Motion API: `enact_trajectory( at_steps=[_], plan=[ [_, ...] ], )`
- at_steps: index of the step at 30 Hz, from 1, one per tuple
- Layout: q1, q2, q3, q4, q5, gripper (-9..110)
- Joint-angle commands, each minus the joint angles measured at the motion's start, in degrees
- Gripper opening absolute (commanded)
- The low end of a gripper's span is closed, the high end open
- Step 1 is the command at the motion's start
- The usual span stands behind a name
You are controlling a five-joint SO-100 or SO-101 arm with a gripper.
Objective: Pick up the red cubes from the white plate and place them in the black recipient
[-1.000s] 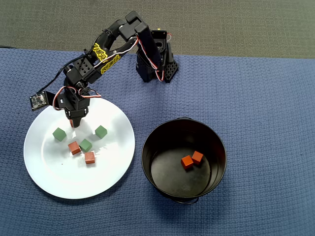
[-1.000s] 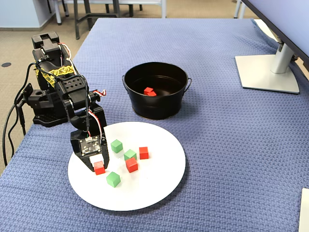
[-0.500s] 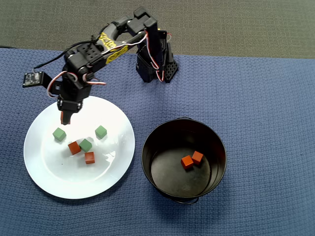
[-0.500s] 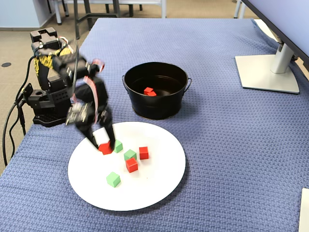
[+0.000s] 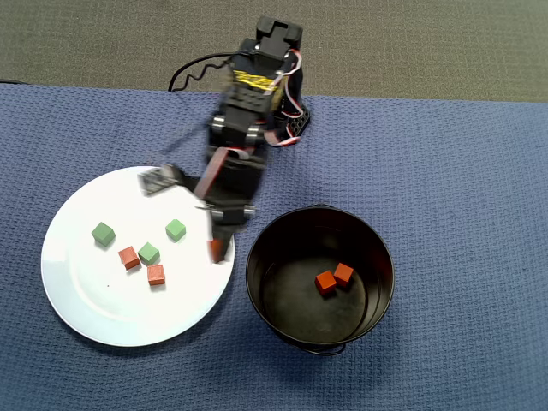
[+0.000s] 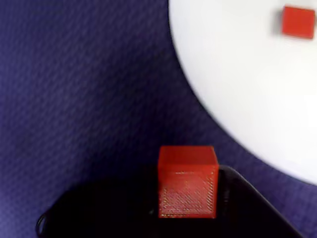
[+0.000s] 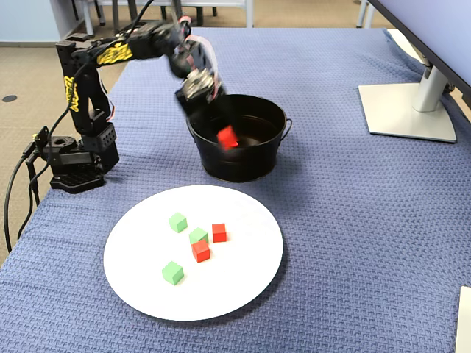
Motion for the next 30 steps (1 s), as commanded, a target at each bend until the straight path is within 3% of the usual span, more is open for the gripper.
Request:
enact_trajectory(
  at_steps=[1, 4, 7, 9, 16, 22, 30],
  plan=[
    [-10.63, 5.27, -0.79, 0.09, 7.21, 0],
    [-16.44, 6.77, 3.34, -1.41, 10.11, 0],
    [-19.42, 6.33, 4.83, -0.62, 8.70, 27],
    [-17.58, 6.33, 4.83, -1.76, 7.29, 32],
    [1.67, 5.45, -0.26, -2.81, 0.88, 29],
    [18.54, -3.34, -5.27, -5.45, 3.43, 23],
    [22.94, -17.14, -12.30, -2.72, 5.45, 23]
  ],
)
